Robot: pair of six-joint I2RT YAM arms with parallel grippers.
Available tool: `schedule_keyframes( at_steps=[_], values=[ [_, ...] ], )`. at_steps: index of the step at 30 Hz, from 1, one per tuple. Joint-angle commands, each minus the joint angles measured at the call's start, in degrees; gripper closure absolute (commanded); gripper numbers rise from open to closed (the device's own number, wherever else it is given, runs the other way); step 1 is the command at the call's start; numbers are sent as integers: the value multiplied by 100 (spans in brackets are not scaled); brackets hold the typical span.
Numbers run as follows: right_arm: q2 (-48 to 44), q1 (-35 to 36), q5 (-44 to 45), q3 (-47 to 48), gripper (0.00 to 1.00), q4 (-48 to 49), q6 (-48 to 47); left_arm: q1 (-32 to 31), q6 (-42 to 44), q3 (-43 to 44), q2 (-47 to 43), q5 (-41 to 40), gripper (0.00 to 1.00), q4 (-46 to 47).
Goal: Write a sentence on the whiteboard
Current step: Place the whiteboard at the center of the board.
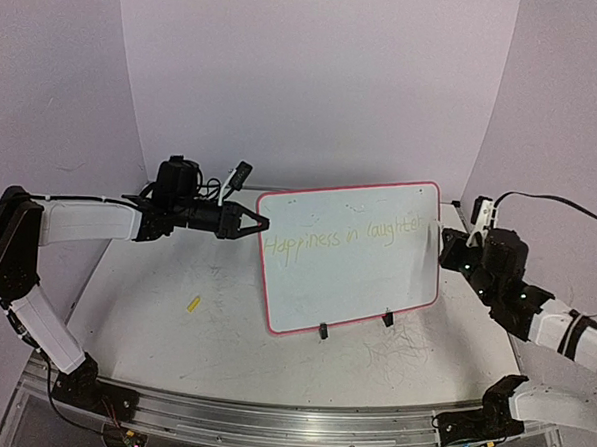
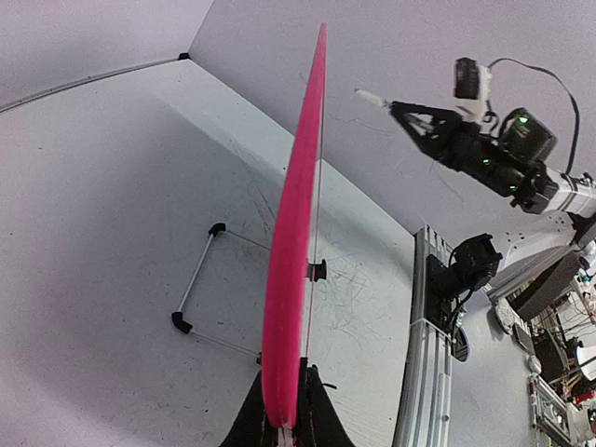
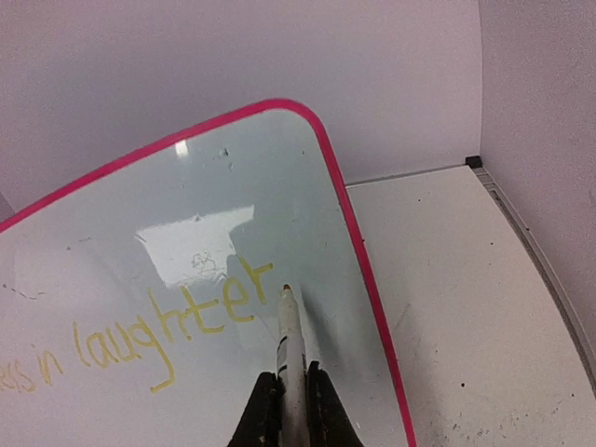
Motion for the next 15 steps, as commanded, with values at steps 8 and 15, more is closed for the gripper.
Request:
schedule_keyframes(
  at_steps=[8, 15],
  values=[
    [-1516, -13, -138, 874, 100, -2080, -301, 202, 35, 232, -688, -562, 53, -258],
    [-1057, -7, -1300, 1253, 100, -2178, -231, 276, -206, 437, -1748, -1541, 21, -1202]
  ],
)
